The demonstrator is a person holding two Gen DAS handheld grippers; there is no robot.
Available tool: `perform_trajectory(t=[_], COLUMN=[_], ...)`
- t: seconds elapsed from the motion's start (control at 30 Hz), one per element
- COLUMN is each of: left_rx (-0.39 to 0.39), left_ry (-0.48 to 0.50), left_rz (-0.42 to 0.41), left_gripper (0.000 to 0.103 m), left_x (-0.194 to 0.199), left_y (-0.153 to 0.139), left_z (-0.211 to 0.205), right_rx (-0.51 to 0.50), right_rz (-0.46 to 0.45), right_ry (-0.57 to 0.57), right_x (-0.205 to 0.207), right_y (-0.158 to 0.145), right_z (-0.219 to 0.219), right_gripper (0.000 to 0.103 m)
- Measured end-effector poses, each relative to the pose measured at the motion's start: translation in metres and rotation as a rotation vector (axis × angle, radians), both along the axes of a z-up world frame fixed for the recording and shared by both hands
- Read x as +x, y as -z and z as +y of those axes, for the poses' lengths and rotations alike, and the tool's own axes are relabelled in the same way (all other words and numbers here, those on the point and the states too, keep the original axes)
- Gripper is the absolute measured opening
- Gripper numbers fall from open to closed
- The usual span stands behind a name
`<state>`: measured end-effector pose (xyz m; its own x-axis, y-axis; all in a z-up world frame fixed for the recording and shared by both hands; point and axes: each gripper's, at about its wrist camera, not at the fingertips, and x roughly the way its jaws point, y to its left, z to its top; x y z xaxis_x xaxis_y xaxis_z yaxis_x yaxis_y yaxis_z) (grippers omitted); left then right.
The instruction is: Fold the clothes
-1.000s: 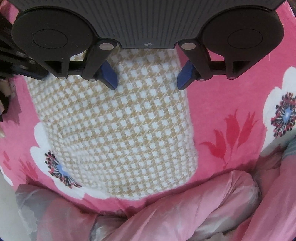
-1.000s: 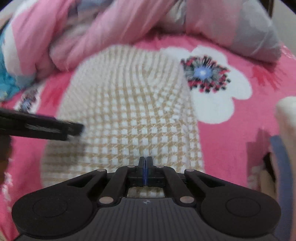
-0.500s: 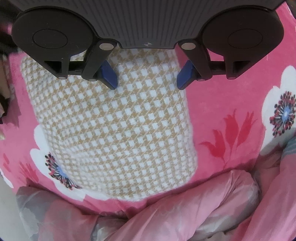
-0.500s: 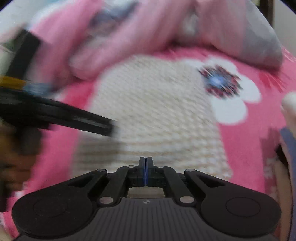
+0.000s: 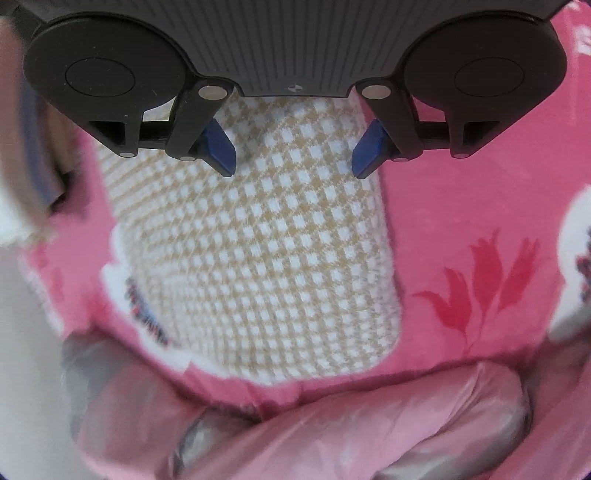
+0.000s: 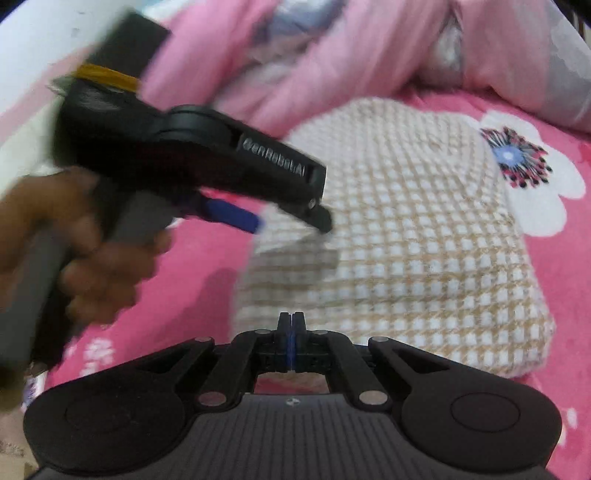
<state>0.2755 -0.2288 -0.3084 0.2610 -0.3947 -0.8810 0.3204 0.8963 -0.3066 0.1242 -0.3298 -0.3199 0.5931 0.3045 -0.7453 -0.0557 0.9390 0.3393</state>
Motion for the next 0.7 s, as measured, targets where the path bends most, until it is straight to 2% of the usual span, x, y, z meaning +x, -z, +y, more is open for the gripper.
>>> perform_trajectory(t=[0.07,0.23,0.3,0.37,0.47,0.53,0.57,0.63,0.7], left_rx=[-0.039,-0.052,-0.089,-0.135,-0.200,-0.222,-0.226,-0.201,-0.163], left_ry=[-0.019,-0.033,-0.036,-0.038,-0.016,0.007,0.017,0.032,0.039], left_rz=[0.010,0.040,0.046,0.052,0.055,0.061,0.068,0.086,0.100], left_gripper=[0.070,0.069,0.069,0.070,0.074,0.075,0.075,0.075,0.077], left_x=[0.007,0.011,0.010,0.008,0.003,-0.001,-0.004,-0.008,-0.011], left_y=[-0.002,0.010,0.010,0.009,0.009,0.011,0.015,0.026,0.039], left_z=[0.017,0.036,0.042,0.049,0.059,0.060,0.059,0.052,0.043], right_rx=[0.009,-0.041,-0.017,-0.028,-0.064,-0.106,-0.122,-0.146,-0.144], right_rz=[-0.021,0.046,0.063,0.024,-0.034,-0.038,-0.029,0.038,0.098], right_ry=[-0.027,-0.046,-0.035,-0.022,0.102,0.253,0.327,0.417,0.412], right_x=[-0.004,0.030,0.037,0.028,0.008,0.000,-0.002,0.003,0.011], right_y=[-0.006,0.045,0.044,0.021,-0.015,-0.024,-0.023,-0.001,0.026], right_z=[0.009,0.044,0.049,0.045,0.012,-0.023,-0.041,-0.068,-0.078], right_gripper=[0.000,0.000,0.000,0.000,0.000,0.000,0.000,0.000,0.000])
